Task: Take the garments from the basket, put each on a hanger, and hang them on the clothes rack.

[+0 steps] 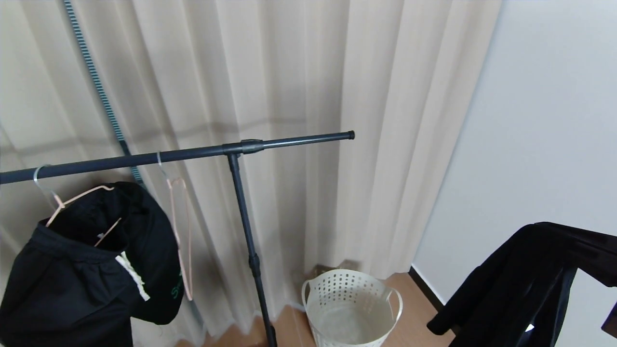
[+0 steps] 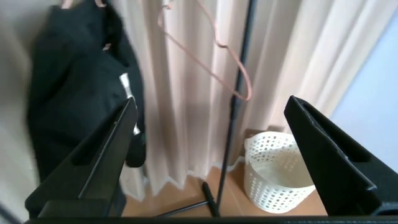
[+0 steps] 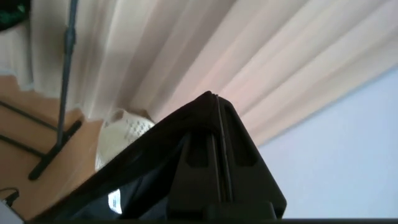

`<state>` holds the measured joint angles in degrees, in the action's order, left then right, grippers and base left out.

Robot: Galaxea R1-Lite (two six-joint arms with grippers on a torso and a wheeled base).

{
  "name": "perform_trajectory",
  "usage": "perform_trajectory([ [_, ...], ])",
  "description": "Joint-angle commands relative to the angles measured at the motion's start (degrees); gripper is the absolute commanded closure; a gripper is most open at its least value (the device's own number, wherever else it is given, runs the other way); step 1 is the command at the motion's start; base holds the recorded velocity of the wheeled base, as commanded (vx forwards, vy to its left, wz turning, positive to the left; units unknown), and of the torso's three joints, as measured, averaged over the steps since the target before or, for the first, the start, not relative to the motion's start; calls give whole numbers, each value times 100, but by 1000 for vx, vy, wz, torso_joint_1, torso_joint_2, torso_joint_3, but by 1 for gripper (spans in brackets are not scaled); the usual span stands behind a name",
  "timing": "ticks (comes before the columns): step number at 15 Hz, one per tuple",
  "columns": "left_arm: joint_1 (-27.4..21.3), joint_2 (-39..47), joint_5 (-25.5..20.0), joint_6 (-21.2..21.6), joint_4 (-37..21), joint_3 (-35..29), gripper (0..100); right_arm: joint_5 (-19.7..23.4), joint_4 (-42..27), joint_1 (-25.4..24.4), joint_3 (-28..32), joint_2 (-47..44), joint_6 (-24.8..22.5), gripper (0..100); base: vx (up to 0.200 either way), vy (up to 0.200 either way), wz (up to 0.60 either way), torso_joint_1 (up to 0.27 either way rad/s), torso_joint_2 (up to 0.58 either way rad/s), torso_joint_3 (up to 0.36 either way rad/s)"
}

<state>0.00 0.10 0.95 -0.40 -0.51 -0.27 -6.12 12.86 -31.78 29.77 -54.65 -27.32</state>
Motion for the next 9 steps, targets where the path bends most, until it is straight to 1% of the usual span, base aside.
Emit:
perform_trajectory([
  [1,0,-1,2,5,-2,0,0,6,-3,5,-6,-11,-1,100,0,0,600,7,2,2],
  [3,0,-1,2,-4,-2,0,0,6,-3,5,-6,-11,-1,100,0,0,600,12,7,2],
  [6,0,8,-16,-4,-2,0,0,-3,6,5,3,-11,-10,100,0,0,0,0,0,0],
  [9,0,8,-16,5,-2,-8,0,-3,6,5,11,-2,-1,100,-200,0,0,4,4,4],
])
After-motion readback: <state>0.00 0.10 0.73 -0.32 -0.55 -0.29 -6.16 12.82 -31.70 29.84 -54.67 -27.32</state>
